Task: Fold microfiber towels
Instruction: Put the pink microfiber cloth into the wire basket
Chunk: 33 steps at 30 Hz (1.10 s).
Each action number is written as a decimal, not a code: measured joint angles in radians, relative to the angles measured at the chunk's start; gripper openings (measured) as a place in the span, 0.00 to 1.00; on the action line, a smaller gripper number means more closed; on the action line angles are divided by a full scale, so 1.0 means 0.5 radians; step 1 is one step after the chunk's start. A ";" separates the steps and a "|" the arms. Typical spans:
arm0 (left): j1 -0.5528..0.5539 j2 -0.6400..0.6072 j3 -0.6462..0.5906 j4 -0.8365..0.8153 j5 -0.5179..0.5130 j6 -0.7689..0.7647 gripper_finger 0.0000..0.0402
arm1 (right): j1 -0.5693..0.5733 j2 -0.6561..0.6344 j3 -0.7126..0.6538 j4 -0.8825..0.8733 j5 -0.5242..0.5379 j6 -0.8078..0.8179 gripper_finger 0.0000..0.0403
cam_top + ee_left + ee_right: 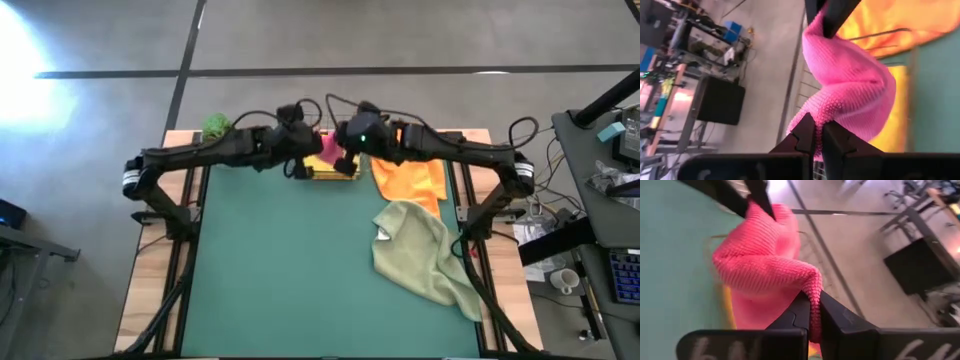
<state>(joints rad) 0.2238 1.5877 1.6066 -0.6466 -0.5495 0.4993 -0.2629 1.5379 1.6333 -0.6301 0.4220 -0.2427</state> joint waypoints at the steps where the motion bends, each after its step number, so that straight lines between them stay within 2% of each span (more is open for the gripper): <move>1: 0.036 0.018 0.000 0.036 0.006 0.015 0.00 | -0.042 0.000 0.000 0.016 -0.001 -0.030 0.02; 10: 0.363 0.290 -0.002 0.351 0.099 0.087 0.00 | -0.401 0.081 0.000 0.105 -0.195 -0.204 0.02; 14: 0.453 0.421 -0.001 0.501 0.140 0.146 0.00 | -0.556 0.193 -0.003 0.140 -0.375 -0.243 0.02; 24: 0.556 0.694 0.080 0.593 0.215 0.263 0.00 | -0.832 0.395 -0.003 0.319 -0.736 -0.433 0.02; 29: 0.577 0.718 0.079 0.609 0.186 0.388 0.00 | -0.893 0.402 -0.003 0.419 -0.877 -0.475 0.02; 33: 0.587 0.699 0.077 0.540 0.170 0.385 0.00 | -0.900 0.400 -0.004 0.377 -1.032 -0.379 0.02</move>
<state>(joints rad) 0.5171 1.9372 1.6451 -0.3768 -0.4647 0.6916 -0.7128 1.7378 1.6313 -0.4418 -0.0942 -0.4323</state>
